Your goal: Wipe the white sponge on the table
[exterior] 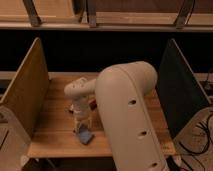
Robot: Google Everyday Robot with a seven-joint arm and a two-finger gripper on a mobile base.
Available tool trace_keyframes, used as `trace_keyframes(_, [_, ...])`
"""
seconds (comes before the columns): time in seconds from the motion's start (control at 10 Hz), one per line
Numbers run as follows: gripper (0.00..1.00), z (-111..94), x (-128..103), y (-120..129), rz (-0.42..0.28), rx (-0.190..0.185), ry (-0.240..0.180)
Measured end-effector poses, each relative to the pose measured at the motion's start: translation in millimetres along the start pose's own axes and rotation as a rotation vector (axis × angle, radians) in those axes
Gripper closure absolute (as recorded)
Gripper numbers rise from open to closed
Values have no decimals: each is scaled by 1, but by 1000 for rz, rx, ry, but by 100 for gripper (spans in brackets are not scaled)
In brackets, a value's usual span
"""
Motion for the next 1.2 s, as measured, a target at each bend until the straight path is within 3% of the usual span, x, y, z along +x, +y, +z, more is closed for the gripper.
trace_keyframes(0.2, [100,-3,-17,-20,29,22,-2])
trace_keyframes(0.5, [100,-14,-60,-37,24,40,-48])
trace_keyframes(0.7, [100,-24,-83,-23,-22,43,-76])
trace_keyframes(0.9, [100,-28,-90,-1,-78,50,-86])
trace_keyframes(1.2, [100,-22,-66,44,-149,23,-72])
